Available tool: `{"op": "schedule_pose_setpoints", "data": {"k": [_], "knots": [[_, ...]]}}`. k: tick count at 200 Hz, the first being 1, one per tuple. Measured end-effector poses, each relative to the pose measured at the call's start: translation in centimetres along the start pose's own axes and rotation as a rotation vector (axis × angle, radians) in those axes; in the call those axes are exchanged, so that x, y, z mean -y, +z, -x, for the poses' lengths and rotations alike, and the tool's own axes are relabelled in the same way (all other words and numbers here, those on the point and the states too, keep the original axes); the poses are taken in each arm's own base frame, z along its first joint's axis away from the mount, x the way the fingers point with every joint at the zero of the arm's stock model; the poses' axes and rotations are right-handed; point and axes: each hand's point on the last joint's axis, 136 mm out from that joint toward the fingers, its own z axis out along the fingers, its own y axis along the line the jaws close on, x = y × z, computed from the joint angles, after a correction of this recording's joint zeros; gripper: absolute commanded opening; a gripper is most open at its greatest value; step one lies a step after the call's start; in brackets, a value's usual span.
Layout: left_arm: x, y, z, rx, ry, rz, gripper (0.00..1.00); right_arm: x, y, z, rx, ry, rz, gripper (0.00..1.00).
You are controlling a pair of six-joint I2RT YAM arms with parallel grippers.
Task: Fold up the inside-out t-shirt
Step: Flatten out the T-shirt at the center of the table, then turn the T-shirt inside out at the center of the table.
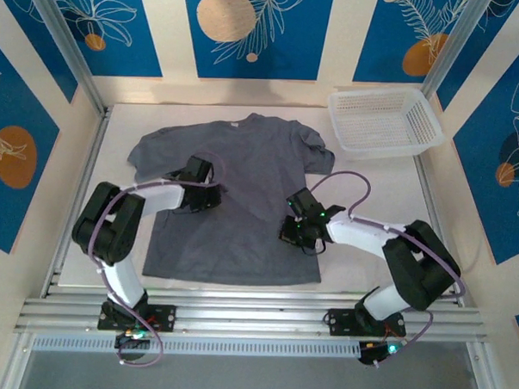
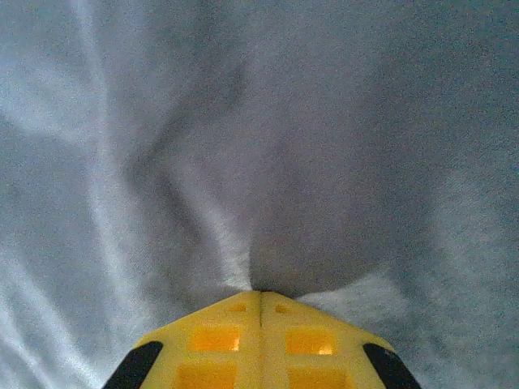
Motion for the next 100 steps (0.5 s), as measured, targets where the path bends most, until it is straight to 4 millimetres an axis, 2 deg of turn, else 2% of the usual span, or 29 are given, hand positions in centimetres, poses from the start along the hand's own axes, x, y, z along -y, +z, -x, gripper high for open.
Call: {"op": "schedule_pose_setpoints", "data": {"k": [13,37,66,86,100], "knots": [[0.3,0.6,0.6,0.004,-0.003,0.004,0.00,1.0,0.5,1.2,0.012,0.058,-0.017,0.00],[1.1,1.6,2.2,0.023,-0.003,0.005,0.00,1.8,0.6,4.7,0.083,0.115,-0.019,0.00],[2.3,2.0,4.2,0.056,0.001,-0.006,0.27,2.4,0.5,8.7,0.133,0.140,-0.028,0.00],[3.0,0.6,5.0,0.089,0.017,-0.027,0.39,2.2,-0.9,10.4,0.165,0.124,-0.018,0.13],[3.7,-1.6,5.1,0.122,0.036,-0.054,0.42,1.0,-3.1,10.4,0.192,0.088,0.021,0.22]]}}
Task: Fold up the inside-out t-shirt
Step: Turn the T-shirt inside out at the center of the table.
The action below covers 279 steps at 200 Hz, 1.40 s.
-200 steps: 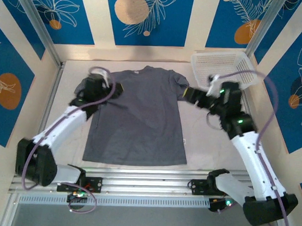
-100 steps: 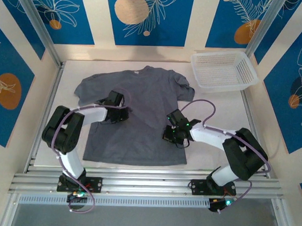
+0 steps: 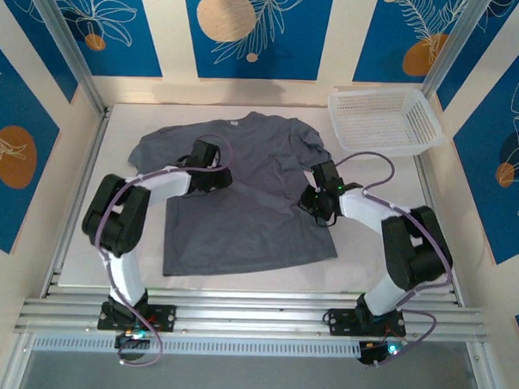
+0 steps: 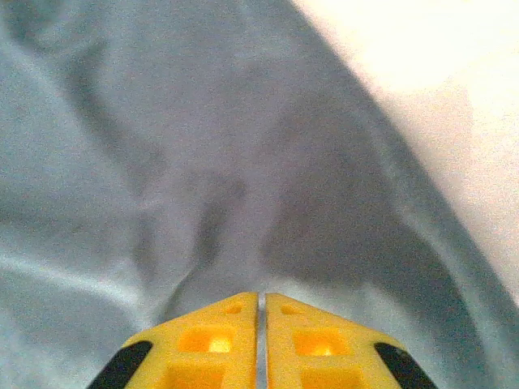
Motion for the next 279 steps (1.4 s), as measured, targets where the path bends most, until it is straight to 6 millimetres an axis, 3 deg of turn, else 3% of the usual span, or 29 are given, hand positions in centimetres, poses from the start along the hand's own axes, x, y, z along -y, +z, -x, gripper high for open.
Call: {"op": "schedule_pose_setpoints", "data": {"k": [18,40,57,78,97,119,144,167,213,232,251,279], "knots": [[2.1,-4.4,0.1,0.064,0.066,-0.063,0.43,-2.0,-4.0,-0.7,0.067,-0.030,0.087,0.23],[7.3,-10.6,-2.1,0.154,0.238,-0.197,0.44,-2.1,-8.0,-4.3,0.092,-0.010,0.181,0.24],[10.9,-14.5,-6.1,0.183,0.404,-0.325,0.46,1.4,-8.0,-8.4,0.036,0.057,0.149,0.28],[12.9,-16.8,-11.4,0.165,0.604,-0.425,0.49,7.6,-6.9,-12.6,-0.043,0.136,-0.004,0.33],[13.8,-17.4,-14.9,0.143,0.782,-0.471,0.55,10.6,-7.0,-13.6,-0.057,0.176,-0.099,0.36],[14.8,-17.8,-17.7,0.129,0.949,-0.515,0.60,11.5,-6.8,-12.9,-0.047,0.219,-0.151,0.37],[15.3,-17.8,-19.3,0.126,1.042,-0.536,0.63,12.3,-5.7,-12.1,-0.059,0.260,-0.216,0.39],[15.1,-17.1,-19.7,0.136,1.057,-0.525,0.65,12.6,-4.7,-11.7,-0.069,0.273,-0.241,0.37],[14.7,-16.4,-19.6,0.148,1.070,-0.499,0.67,12.9,-4.8,-11.8,-0.088,0.251,-0.266,0.21],[14.8,-16.3,-19.5,0.157,1.068,-0.496,0.67,11.8,-4.4,-11.1,-0.071,0.246,-0.217,0.18],[15.1,-16.2,-19.3,0.167,1.065,-0.500,0.68,10.4,-4.1,-10.2,-0.052,0.240,-0.164,0.19],[15.3,-16.2,-19.3,0.173,1.063,-0.504,0.69,9.5,-4.0,-9.7,-0.038,0.239,-0.124,0.29]]}}
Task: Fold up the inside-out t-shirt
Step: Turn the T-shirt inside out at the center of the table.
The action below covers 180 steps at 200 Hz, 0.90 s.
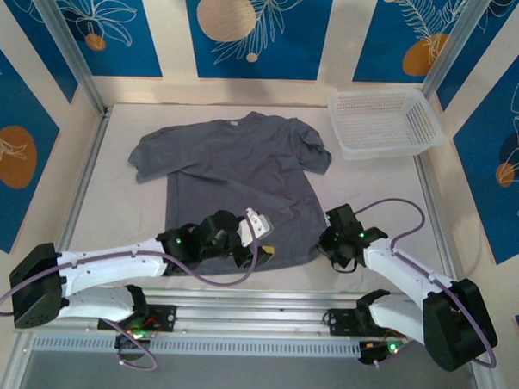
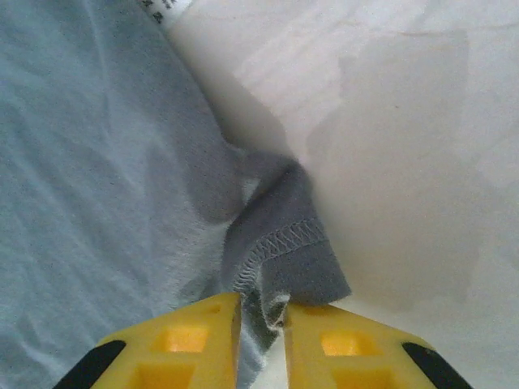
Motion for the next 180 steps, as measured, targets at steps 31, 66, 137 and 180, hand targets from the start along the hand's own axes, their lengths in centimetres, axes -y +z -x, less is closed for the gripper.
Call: {"op": "schedule_pose_setpoints", "data": {"k": [31,66,137,180], "knots": [[0.0,0.1,0.0,0.002,-0.001,0.002,0.71,-0.5,0.0,-0.1,-0.007,-0.004,0.023,0.36],[0.0,0.9,-0.7,-0.022,-0.003,0.001,0.72,-1.3,0.0,-0.3,-0.022,-0.005,0.057,0.03],[1.9,4.4,-4.2,-0.114,0.024,-0.047,0.76,-3.1,-1.5,-0.9,-0.041,0.018,0.160,0.00],[3.2,8.1,-6.7,-0.180,0.011,-0.060,0.80,-4.9,-3.4,-0.6,-0.028,0.051,0.242,0.00]]}}
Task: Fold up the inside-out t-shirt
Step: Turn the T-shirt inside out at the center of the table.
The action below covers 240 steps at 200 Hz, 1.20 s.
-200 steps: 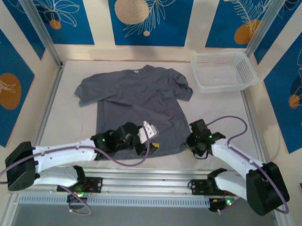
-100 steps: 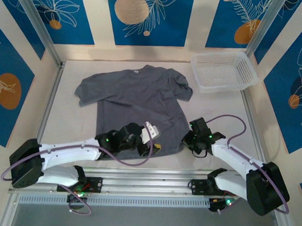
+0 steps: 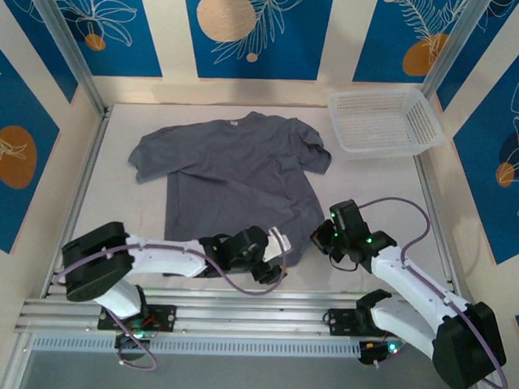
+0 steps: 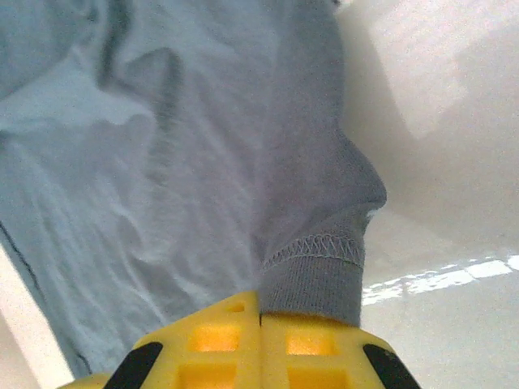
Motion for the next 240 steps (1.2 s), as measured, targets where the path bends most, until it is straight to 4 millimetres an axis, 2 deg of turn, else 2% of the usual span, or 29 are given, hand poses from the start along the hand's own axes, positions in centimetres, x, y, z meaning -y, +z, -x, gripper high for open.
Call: {"op": "schedule_pose_setpoints", "data": {"k": [23,60,79,88,114,129,158,188,240], "knots": [[-0.3,2.0,0.1,-0.007,-0.027,0.016,0.80,-0.8,-0.5,0.2,0.007,0.010,0.025,0.00],[-0.3,4.2,2.3,0.038,-0.058,0.019,0.78,-0.8,-1.1,0.0,0.008,0.041,0.037,0.00],[-0.2,4.9,3.3,0.057,-0.071,0.017,0.74,-1.0,-1.6,0.0,0.015,0.051,0.054,0.00],[-0.3,5.2,3.4,0.063,-0.080,0.021,0.67,-1.0,-1.8,0.0,0.017,0.051,0.060,0.00],[-0.7,5.9,2.8,0.051,-0.101,0.045,0.33,-0.9,-2.0,0.0,0.019,0.055,0.058,0.00],[-1.0,6.1,2.6,0.045,-0.111,0.060,0.27,-0.8,-2.0,0.1,0.020,0.057,0.055,0.00],[-1.1,6.1,2.5,0.043,-0.116,0.068,0.23,-0.8,-2.0,0.2,0.023,0.062,0.056,0.00],[-1.2,5.8,2.5,0.046,-0.123,0.070,0.29,-0.7,-2.0,0.3,0.026,0.065,0.056,0.00],[-1.5,4.8,1.8,0.040,-0.128,0.079,0.27,-0.6,-2.2,0.3,0.027,0.067,0.053,0.00]]}}
